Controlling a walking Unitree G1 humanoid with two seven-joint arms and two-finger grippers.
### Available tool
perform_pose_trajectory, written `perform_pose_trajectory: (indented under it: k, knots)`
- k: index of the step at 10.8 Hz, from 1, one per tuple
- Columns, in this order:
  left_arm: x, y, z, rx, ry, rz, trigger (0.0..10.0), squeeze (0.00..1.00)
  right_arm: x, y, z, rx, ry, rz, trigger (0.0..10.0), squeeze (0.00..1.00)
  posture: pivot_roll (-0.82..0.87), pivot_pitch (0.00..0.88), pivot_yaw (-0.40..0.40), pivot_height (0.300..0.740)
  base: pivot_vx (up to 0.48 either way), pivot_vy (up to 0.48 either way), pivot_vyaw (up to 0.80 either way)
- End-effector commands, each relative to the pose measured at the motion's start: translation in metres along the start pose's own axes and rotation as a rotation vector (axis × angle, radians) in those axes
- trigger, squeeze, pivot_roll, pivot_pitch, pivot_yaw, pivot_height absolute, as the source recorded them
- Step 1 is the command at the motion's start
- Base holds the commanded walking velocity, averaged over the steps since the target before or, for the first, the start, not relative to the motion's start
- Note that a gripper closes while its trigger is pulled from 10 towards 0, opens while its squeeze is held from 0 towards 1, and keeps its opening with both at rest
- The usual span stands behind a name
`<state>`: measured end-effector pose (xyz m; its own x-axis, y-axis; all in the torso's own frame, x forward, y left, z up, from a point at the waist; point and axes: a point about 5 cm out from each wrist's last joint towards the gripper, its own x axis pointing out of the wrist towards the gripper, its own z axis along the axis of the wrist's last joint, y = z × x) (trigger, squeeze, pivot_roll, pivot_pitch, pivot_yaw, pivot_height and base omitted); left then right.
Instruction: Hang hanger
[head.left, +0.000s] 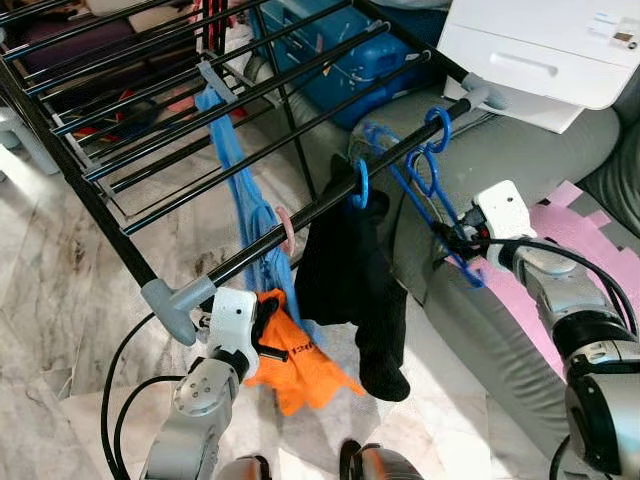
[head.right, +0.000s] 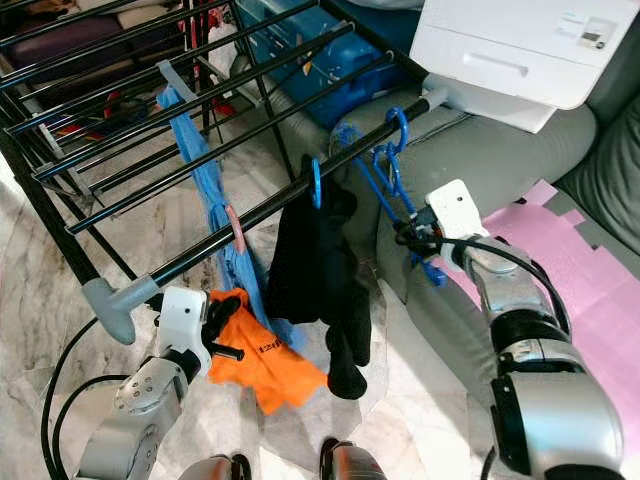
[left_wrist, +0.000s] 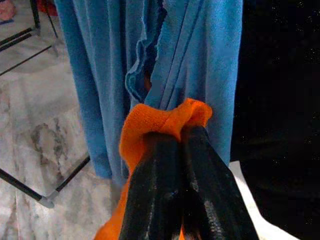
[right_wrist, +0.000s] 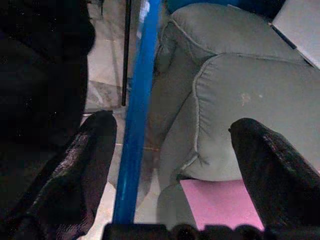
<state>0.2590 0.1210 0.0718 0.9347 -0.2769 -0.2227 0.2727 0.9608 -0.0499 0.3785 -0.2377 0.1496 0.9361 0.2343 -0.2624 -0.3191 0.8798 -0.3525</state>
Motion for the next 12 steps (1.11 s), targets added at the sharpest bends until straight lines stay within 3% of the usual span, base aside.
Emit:
perform_pose_trajectory:
  k: [1, 4, 5, 6, 11, 12]
  knots:
    - [-0.002, -0.001, 0.000, 0.007, 0.001, 0.001, 10.0, 0.00, -0.003, -0.008, 0.002, -0.016, -0.004, -0.028, 10.0, 0.00, -0.04, 0.225, -0.001, 0.740, 0.000, 0.000, 0.00]
    - [0.002, -0.004, 0.000, 0.012, 0.009, -0.019, 10.0, 0.00, -0.002, -0.011, 0.007, -0.007, -0.016, -0.023, 10.0, 0.00, -0.07, 0.225, 0.005, 0.740, 0.000, 0.000, 0.00]
    - [0.002, -0.004, 0.000, 0.014, 0.010, -0.013, 10.0, 0.00, 0.002, -0.009, 0.013, 0.023, -0.026, -0.011, 7.8, 0.00, -0.06, 0.222, 0.003, 0.740, 0.000, 0.000, 0.00]
    - [0.001, -0.002, -0.001, 0.015, 0.017, -0.005, 10.0, 0.00, 0.003, -0.007, 0.017, 0.032, -0.040, 0.026, 0.0, 0.00, -0.05, 0.222, -0.001, 0.740, 0.000, 0.000, 0.00]
    - [0.000, -0.002, -0.003, 0.017, 0.028, 0.002, 10.0, 0.00, 0.003, -0.007, 0.015, 0.023, 0.005, 0.073, 0.0, 0.00, -0.04, 0.220, -0.008, 0.740, 0.000, 0.000, 0.00]
    - [0.000, -0.002, -0.003, 0.018, 0.030, 0.001, 10.0, 0.00, 0.003, -0.007, 0.015, 0.029, 0.004, 0.080, 0.7, 0.00, -0.04, 0.220, -0.009, 0.740, 0.000, 0.000, 0.00]
